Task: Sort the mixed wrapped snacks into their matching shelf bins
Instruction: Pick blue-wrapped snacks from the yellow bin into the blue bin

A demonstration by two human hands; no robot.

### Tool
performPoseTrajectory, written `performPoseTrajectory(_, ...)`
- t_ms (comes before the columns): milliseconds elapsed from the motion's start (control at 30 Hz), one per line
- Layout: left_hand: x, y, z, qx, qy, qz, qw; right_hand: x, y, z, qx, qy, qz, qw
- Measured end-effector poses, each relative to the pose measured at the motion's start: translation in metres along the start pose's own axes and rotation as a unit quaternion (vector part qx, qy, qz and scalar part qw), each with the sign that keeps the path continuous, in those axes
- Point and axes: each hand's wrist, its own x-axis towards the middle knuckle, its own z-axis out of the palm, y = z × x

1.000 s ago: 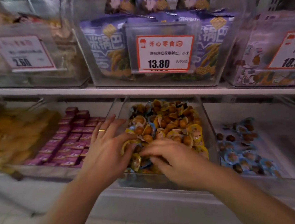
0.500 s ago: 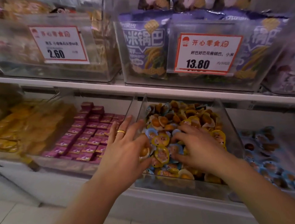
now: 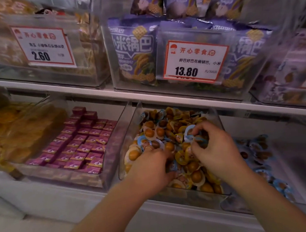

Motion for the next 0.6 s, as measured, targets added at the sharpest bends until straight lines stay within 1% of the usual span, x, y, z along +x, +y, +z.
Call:
performPoseTrajectory(100,0.004,0.001,0.003,0.027,-0.025,-0.008,0.999,-0.006,-0.003,-0.002,0.028,-0.015,0.002,0.999)
performPoseTrajectory(167,0.006,0.001,0.004,0.035,-0.019,-0.016,0.999,-0.008,-0.004,-0.003,0.044,-0.029,0.0,0.999)
performPoseTrajectory(233,0.006,0.0,0.003,0.016,0.001,-0.021,1.0,-0.007,-0.006,-0.006,0.072,-0.047,0.027,0.996)
performPoseTrajectory(300,0.004,0.0,-0.003,-0.049,0.044,-0.04,0.997,-0.006,-0.009,-0.01,0.124,-0.085,0.082,0.985)
performPoseTrajectory(333,0.004,0.001,-0.007,-0.106,0.079,-0.06,0.99,-0.007,-0.011,-0.011,0.159,-0.108,0.122,0.974)
performPoseTrajectory(367,0.003,0.001,-0.012,-0.178,0.12,-0.076,0.974,-0.008,-0.014,-0.01,0.201,-0.125,0.166,0.957)
performPoseTrajectory(400,0.003,0.002,-0.016,-0.257,0.16,-0.082,0.949,-0.01,-0.017,-0.009,0.256,-0.135,0.214,0.933)
performPoseTrajectory(433,0.001,0.003,-0.019,-0.326,0.19,-0.072,0.923,-0.012,-0.021,-0.007,0.324,-0.142,0.26,0.899)
performPoseTrajectory(467,-0.001,0.006,-0.021,-0.366,0.205,-0.052,0.907,-0.013,-0.025,-0.005,0.401,-0.152,0.3,0.852)
performPoseTrajectory(500,-0.004,0.011,-0.021,-0.374,0.207,-0.028,0.904,-0.014,-0.029,-0.004,0.479,-0.167,0.324,0.798)
performPoseTrajectory(533,-0.007,0.016,-0.02,-0.365,0.204,-0.003,0.908,-0.014,-0.032,-0.003,0.549,-0.184,0.331,0.745)
performPoseTrajectory(567,-0.008,0.021,-0.017,-0.347,0.202,0.017,0.916,-0.015,-0.036,-0.004,0.597,-0.198,0.329,0.705)
performPoseTrajectory(600,-0.008,0.026,-0.014,-0.324,0.202,0.032,0.924,-0.015,-0.038,-0.004,0.619,-0.204,0.323,0.686)
